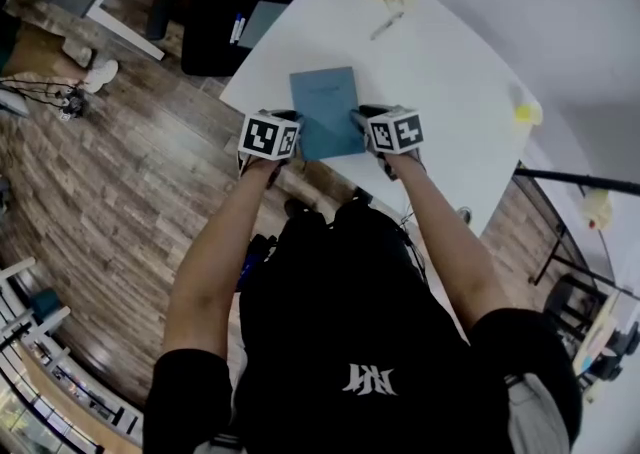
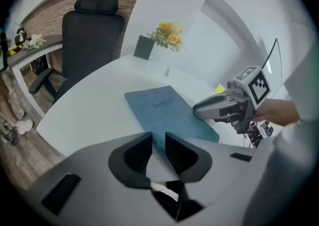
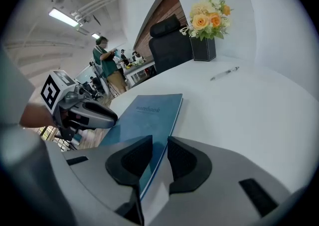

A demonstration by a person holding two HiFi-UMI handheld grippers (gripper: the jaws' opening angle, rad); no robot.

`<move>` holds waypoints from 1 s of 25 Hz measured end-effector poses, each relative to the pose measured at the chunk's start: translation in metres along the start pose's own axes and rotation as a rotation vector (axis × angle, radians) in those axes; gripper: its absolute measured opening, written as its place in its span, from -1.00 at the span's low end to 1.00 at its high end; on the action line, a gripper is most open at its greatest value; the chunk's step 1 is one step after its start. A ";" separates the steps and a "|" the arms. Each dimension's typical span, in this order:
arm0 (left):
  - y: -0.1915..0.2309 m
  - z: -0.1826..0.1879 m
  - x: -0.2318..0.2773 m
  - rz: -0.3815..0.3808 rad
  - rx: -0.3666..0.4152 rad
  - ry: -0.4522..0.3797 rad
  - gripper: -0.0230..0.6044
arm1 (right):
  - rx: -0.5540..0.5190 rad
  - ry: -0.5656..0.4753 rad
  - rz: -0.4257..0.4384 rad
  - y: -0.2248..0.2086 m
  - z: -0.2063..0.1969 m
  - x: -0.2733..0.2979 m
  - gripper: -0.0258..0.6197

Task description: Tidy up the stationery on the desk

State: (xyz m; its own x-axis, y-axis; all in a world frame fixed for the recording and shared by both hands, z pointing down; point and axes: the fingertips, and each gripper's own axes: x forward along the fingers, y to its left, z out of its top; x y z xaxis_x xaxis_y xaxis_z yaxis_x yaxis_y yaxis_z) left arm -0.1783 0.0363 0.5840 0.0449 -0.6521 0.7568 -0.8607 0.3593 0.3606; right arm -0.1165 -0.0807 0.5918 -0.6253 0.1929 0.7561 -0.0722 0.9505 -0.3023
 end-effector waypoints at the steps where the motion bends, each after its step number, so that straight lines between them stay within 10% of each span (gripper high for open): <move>1: 0.000 0.000 0.001 0.007 0.005 0.004 -0.70 | -0.001 -0.001 0.000 0.000 0.000 0.000 -0.56; 25: -0.097 0.014 0.058 -0.186 0.390 0.174 -0.69 | 0.231 -0.030 -0.106 -0.014 -0.109 -0.086 -0.58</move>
State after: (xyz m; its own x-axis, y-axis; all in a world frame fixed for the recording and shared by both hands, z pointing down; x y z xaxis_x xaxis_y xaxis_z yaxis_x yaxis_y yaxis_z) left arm -0.0993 -0.0458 0.5855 0.2723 -0.5478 0.7911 -0.9549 -0.0523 0.2924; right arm 0.0226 -0.0844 0.5946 -0.6272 0.0843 0.7743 -0.3124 0.8834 -0.3493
